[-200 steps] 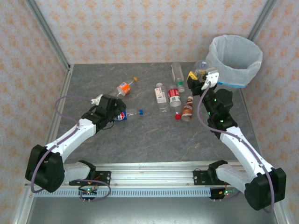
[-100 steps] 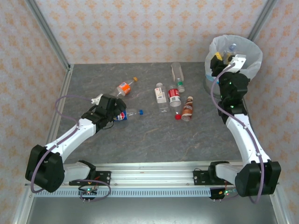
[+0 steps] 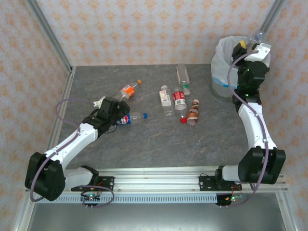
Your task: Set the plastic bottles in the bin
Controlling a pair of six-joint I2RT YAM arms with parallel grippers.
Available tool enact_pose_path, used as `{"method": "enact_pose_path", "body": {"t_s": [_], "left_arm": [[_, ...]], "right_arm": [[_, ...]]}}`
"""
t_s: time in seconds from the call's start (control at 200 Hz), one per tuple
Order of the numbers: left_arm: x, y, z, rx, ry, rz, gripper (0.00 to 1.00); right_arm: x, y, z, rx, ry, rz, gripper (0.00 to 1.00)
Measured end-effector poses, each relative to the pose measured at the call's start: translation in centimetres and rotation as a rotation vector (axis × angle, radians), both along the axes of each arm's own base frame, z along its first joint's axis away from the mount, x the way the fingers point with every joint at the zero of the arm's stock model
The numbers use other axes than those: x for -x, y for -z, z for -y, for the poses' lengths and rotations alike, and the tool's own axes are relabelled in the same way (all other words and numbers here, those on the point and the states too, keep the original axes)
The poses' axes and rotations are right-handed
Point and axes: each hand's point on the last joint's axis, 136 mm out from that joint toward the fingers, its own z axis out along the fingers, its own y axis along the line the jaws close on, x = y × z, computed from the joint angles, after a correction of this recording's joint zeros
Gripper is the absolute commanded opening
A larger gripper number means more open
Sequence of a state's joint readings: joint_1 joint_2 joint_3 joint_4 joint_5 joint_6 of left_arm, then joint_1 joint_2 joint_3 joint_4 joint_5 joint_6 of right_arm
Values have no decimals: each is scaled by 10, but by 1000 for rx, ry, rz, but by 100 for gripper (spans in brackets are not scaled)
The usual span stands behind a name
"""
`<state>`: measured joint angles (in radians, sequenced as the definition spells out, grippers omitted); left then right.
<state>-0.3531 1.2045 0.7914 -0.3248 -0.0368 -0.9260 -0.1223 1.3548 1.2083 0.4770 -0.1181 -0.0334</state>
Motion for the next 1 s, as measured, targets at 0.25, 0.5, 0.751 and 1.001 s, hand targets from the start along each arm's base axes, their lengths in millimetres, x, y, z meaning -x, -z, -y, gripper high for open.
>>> {"method": "enact_pose_path", "body": {"t_s": [0.25,0.5,0.751,1.001], "left_arm": [[0,0,0,2,2,-1,100],[1,-8,0,9,4,25,100],[2,-14,-2,10,-1,43,100],[3,-13,-2,11,-4,38,100]], "right_arm": [[-15,6,35,-3,94,-25,48],[-34,49,47,27,150,-163,49],[-48,78,65,50,174,-297,51],[-64,99,72,143,184,-438,53]]}}
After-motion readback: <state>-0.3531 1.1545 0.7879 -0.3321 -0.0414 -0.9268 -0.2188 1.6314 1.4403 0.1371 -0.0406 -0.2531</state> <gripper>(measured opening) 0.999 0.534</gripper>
